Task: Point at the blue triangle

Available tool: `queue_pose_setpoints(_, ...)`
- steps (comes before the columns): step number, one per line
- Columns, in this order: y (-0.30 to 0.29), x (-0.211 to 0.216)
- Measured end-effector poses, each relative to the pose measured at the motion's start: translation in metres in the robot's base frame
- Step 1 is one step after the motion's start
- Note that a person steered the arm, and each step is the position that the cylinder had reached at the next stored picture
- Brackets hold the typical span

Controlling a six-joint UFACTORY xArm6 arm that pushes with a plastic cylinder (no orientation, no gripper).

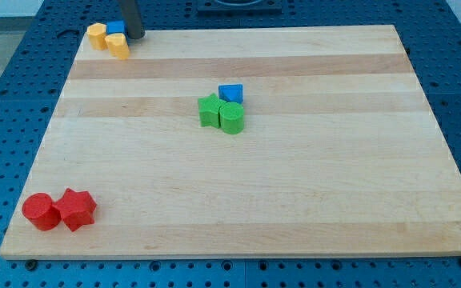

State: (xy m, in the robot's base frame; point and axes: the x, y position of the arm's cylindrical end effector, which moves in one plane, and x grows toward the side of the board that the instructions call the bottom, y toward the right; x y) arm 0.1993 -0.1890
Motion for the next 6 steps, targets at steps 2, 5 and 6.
queue_pose_setpoints(2, 0.125, 0.016)
queue_pose_setpoints(5, 0.248, 0.157)
queue_pose_setpoints(6, 0.229, 0.179)
